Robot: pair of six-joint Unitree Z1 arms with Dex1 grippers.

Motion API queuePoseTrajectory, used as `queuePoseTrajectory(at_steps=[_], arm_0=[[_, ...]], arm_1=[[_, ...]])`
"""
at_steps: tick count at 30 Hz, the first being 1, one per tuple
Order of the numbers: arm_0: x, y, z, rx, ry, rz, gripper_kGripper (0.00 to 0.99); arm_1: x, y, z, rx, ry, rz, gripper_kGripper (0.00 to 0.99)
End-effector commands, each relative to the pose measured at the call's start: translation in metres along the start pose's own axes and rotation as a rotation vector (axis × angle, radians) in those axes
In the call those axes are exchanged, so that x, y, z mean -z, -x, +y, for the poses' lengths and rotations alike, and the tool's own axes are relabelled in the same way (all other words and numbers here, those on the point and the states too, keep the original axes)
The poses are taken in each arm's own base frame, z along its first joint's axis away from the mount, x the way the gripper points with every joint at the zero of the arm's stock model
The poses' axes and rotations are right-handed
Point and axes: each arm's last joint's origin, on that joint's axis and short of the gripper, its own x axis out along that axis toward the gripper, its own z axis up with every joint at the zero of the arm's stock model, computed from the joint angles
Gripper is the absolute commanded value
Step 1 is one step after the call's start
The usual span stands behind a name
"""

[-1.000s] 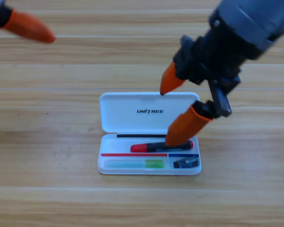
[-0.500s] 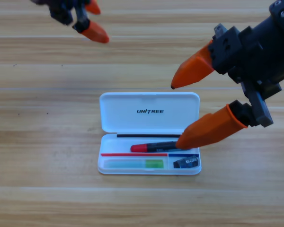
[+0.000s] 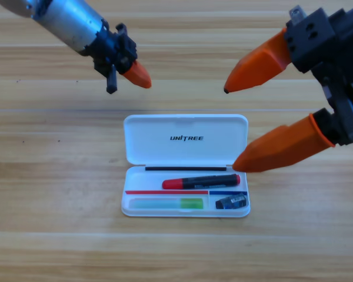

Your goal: Clean up eraser and pencils

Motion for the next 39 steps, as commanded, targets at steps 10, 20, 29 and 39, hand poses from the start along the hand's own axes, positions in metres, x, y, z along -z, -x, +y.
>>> queuePoseTrajectory(at_steps=[10, 20, 29, 39], arm_0=[[0.016, -0.041, 0.016, 0.313, 0.108, 0.024, 0.0], [0.013, -0.038, 0.011, 0.36, 0.126, 0.043, 0.0], [0.013, -0.039, 0.003, 0.419, 0.127, 0.029, 0.0], [0.012, -0.056, -0.013, 0.492, 0.12, 0.035, 0.0]], arm_1=[[0.01, 0.002, 0.005, -0.028, -0.022, -0.001, 0.959], [0.011, 0.001, 0.006, -0.035, -0.034, 0.0, 0.959], [0.013, -0.006, 0.003, -0.05, -0.04, 0.009, 0.959], [0.013, -0.008, 0.003, -0.055, -0.041, 0.009, 0.959]])
